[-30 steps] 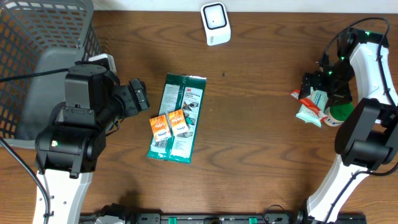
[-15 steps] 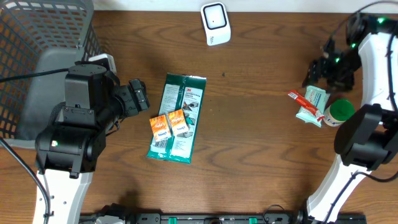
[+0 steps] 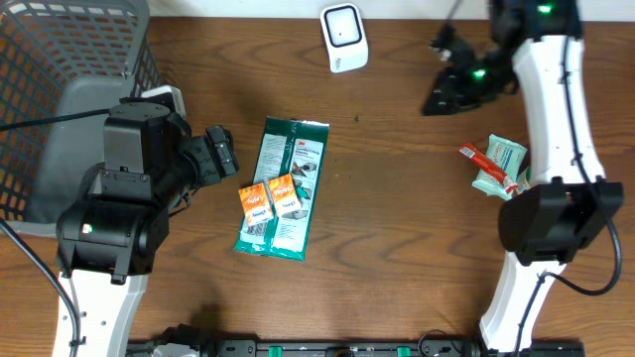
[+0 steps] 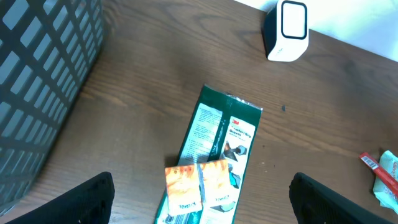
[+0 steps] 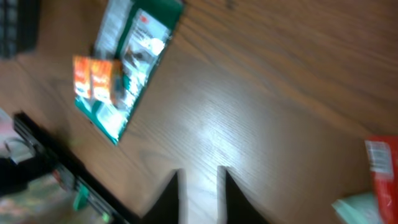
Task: Scan the item barcode
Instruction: 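Move the right gripper over the orange juice boxes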
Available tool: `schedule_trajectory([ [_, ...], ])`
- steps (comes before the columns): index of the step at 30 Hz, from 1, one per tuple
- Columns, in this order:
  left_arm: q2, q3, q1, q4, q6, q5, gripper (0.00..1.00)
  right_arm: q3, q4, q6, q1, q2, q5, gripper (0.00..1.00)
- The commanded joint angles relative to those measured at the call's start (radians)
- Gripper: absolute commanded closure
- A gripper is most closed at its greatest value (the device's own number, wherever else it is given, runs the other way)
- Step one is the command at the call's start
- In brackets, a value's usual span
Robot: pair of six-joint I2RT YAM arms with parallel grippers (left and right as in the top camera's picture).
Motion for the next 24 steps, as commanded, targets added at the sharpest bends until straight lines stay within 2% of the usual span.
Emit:
schedule_trajectory([
  [1,-0.002,0.013,0.003,0.000,0.002,-0.016,0.10,0.015,0.029,-0.034,0.068,-0.002,-0.040,0.43],
  [2,-0.002,0.013,0.003,0.000,0.002,-0.016,0.10,0.013,0.043,-0.032,0.090,-0.002,-0.040,0.13],
  [3,-0.002,0.013,0.003,0.000,0.002,-0.016,0.10,0.013,0.056,-0.031,0.110,-0.002,-0.040,0.01],
  [8,-0.002,0.013,0.003,0.000,0.002,-0.016,0.10,0.012,0.116,-0.032,0.209,-0.002,-0.039,0.01],
  [15,-0.002,0.013,0.003,0.000,0.002,-0.016,0.10,0.004,0.126,-0.031,0.342,0.000,0.105,0.01],
  [19,-0.002,0.013,0.003,0.000,0.002,-0.016,0.10,-0.024,0.137,-0.031,0.398,0.000,0.122,0.01],
  [22,-0.002,0.013,0.003,0.000,0.002,-0.016,0.10,-0.059,0.163,0.023,0.430,0.000,0.130,0.01],
  [24,-0.002,0.013,0.003,0.000,0.002,-0.016,0.10,-0.097,0.203,0.086,0.446,0.000,0.130,0.05],
])
